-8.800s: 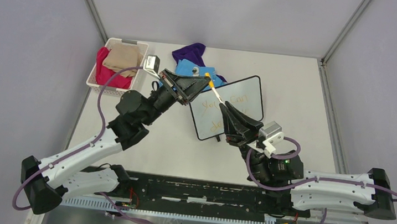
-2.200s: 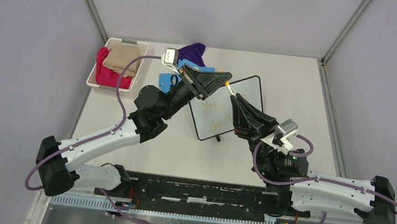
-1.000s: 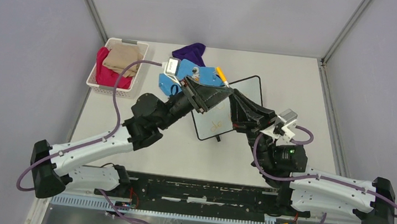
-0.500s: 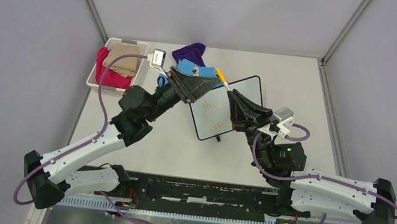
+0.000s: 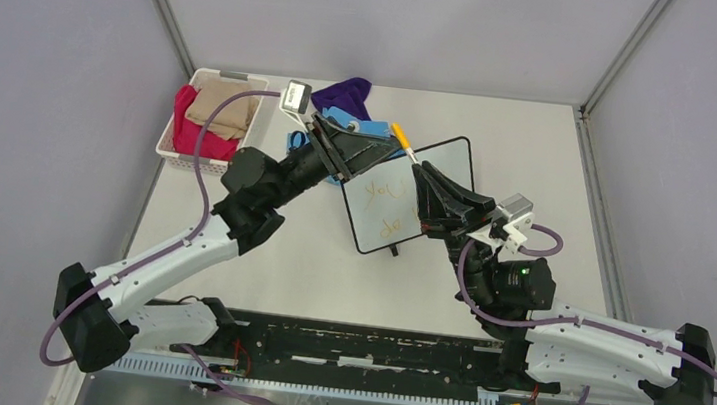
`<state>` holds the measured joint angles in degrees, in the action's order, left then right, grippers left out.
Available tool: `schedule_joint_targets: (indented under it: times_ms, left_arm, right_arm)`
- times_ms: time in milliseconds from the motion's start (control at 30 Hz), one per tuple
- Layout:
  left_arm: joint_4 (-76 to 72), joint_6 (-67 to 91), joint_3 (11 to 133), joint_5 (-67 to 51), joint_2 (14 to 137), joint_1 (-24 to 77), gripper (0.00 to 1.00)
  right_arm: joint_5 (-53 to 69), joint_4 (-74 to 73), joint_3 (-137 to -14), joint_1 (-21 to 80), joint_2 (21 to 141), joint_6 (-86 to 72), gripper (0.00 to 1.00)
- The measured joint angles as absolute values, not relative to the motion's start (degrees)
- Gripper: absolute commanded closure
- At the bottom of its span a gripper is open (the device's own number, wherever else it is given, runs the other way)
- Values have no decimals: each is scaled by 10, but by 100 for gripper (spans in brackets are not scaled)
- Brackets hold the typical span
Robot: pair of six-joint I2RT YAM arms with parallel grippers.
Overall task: Write a sentence on the whiteboard
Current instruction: Close the whiteboard marker at the center of the board.
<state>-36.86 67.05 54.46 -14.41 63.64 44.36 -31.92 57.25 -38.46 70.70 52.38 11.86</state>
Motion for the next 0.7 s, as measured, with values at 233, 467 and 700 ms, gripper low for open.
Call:
schedule_joint_targets:
  times_ms: [233,467,700]
  left_arm:
    - [-370,672,545,-151,645,444,37]
    - [-356,672,545,-151,655,444,44]
    - [-338,672,553,-143,656,444,43]
  right_arm:
    - [-319,572,-385,707,524,119,100]
    - [-312,571,-385,707,524,118,100]
    - [-304,565,-385,707,524,118,100]
